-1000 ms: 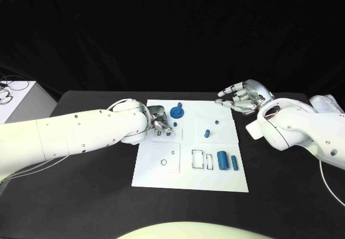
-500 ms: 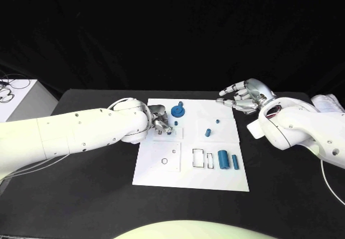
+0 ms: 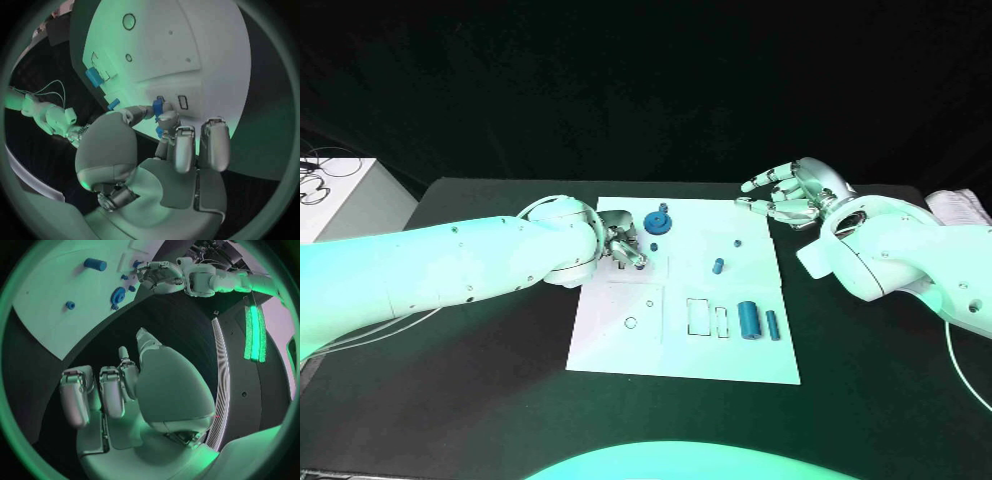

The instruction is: Assemble the parts on the task board

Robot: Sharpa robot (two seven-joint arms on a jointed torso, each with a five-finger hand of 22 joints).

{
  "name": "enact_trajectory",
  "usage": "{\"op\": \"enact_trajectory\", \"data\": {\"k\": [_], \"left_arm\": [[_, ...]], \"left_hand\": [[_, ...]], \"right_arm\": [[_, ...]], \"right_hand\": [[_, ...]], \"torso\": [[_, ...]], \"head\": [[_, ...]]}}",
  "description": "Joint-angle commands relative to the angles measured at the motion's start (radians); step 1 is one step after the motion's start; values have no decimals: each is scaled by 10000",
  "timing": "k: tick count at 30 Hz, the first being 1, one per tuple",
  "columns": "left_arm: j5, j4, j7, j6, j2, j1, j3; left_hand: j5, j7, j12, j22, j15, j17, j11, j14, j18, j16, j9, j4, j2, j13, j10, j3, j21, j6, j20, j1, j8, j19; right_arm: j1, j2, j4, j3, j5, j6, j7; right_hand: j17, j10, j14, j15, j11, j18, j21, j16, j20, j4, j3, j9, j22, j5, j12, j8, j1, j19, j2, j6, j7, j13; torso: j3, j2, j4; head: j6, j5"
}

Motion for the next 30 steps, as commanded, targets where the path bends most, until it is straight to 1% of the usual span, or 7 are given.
{"op": "enact_trajectory", "data": {"k": [1,14,24,30], "left_arm": [[38,-15,-11,269,-3,-39,-30],[37,10,-10,429,-54,-41,-28],[62,34,-10,503,-85,-42,-26],[67,28,-10,503,-80,-42,-26]], "left_hand": [[37,-194,8,463,-71,2627,-31,1040,-103,34,7,-2100,26,7,27,2032,61,242,30,93,17,70],[38,-195,0,479,-73,2627,-33,1040,-106,34,9,-2107,20,-1,25,2039,68,247,27,101,14,81],[38,-196,8,498,-75,2627,-35,1040,-110,34,10,-2117,13,9,31,2046,76,253,25,111,11,94],[37,-197,18,500,-77,2627,-36,1040,-111,34,12,-2125,6,22,39,2053,78,258,23,120,9,95]], "right_arm": [[-8,5,1,1,-90,141,43],[-9,4,-13,1,-91,164,38],[-12,5,-27,1,-91,172,36],[-25,23,-46,2,-91,182,39]], "right_hand": [[2634,-53,1026,-69,-35,-102,-47,43,-90,14,68,-4,2521,42,-22,55,-69,956,-11,-79,-13,778],[2634,-53,1026,-69,-35,-102,-47,43,-90,14,68,-4,2521,42,-22,55,-69,956,-11,-79,-13,778],[2634,-53,1026,-69,-35,-102,-47,43,-90,14,68,-4,2521,42,-22,55,-69,956,-11,-79,-13,778],[2634,-53,1026,-69,-35,-102,-47,43,-90,14,68,-4,2521,42,-22,55,-69,956,-11,-79,-13,778]], "torso": [[4,6,0],[7,-2,-2],[8,4,-9],[8,7,-2]], "head": [[-17,-1],[-48,8],[-47,6],[-45,0]]}}
